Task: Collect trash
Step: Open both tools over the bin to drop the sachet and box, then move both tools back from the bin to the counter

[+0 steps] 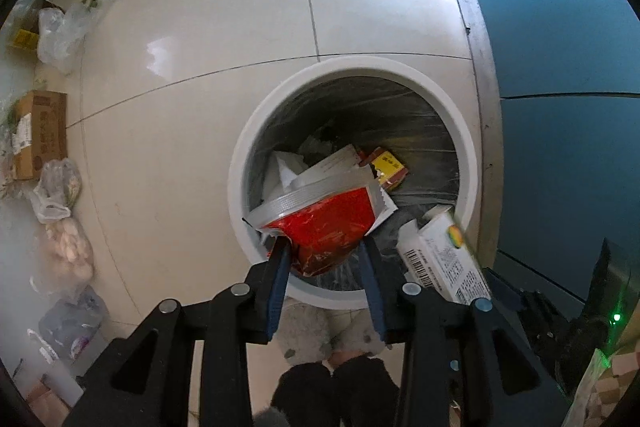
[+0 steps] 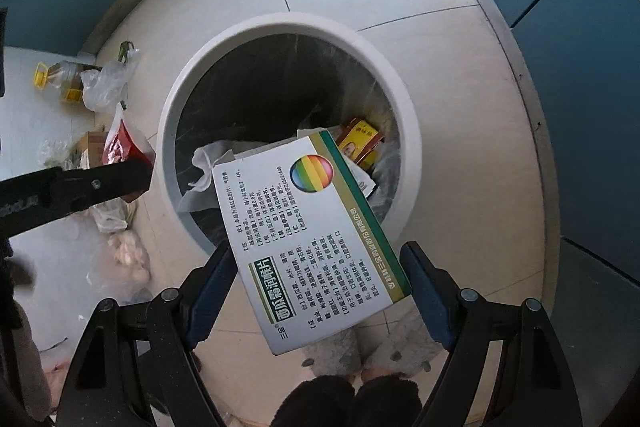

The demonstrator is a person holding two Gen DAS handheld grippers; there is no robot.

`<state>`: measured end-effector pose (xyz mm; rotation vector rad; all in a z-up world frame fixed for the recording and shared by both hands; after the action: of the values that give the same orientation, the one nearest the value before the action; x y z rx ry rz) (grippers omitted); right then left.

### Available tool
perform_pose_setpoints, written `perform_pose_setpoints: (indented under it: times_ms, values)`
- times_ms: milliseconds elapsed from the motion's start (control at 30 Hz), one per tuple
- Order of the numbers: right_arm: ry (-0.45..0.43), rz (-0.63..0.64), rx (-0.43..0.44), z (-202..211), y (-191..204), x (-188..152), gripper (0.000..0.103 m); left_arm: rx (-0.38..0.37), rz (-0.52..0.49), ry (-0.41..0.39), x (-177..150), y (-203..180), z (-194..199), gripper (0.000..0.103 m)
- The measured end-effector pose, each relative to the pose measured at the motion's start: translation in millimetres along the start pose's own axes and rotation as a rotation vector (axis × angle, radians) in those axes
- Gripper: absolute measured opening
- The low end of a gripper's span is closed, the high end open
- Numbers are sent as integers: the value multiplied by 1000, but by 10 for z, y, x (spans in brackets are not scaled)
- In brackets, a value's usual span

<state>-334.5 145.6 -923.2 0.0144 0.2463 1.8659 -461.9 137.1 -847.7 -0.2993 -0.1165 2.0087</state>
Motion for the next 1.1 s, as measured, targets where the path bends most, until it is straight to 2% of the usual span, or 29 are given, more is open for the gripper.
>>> perform_pose_setpoints:
  times_ms: [33, 67, 100, 133, 167, 233, 267, 300, 500, 567, 800, 1100]
  values:
    - [6, 3, 2, -12, 11, -5, 85, 9, -9, -22, -2, 0, 53, 36]
    - [13, 6, 2, -7, 37, -6, 89, 16, -17, -40, -5, 0, 108, 46]
    - [15, 8, -4, 10, 38, -15, 100, 26, -22, -56, -6, -1, 157, 61]
    - [12, 9, -4, 37, 52, -24, 103, 38, -24, -71, -8, -4, 203, 68]
    - [3, 13, -12, 71, 57, -31, 103, 50, -28, -85, -14, -8, 256, 80]
    - [-3, 16, -20, 150, 70, -45, 103, 70, -30, -112, -26, 7, 379, 88]
    - [-7, 13, -25, 189, 69, -53, 103, 83, -33, -122, -39, 15, 443, 98]
    - [-7, 12, -31, 227, 63, -61, 103, 104, -39, -136, -50, 23, 507, 103]
    - [-49, 13, -84, 649, 101, -148, 103, 234, -56, -254, -260, 24, 1038, 103]
    - [-63, 15, -101, 824, 128, -194, 103, 257, -67, -273, -355, -10, 1215, 103]
    - [-113, 8, -148, 1725, 142, -483, 103, 257, -63, -301, -789, -200, 1921, 103]
    - [-220, 24, -157, 3325, 228, -841, 103, 248, -76, -344, -1376, -459, 2915, 103]
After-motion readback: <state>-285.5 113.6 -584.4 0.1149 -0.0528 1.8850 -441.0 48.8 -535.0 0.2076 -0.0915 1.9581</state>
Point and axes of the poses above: each gripper's, at about its wrist camera, not at the fingertips, and z roughly against the way its jaws point, y to its left, x to its top, the point moved 4 cm from there along -z, roughly the way its jaws point, and after that the axes turned 4 degrees about -x, right-handed, at the moved point
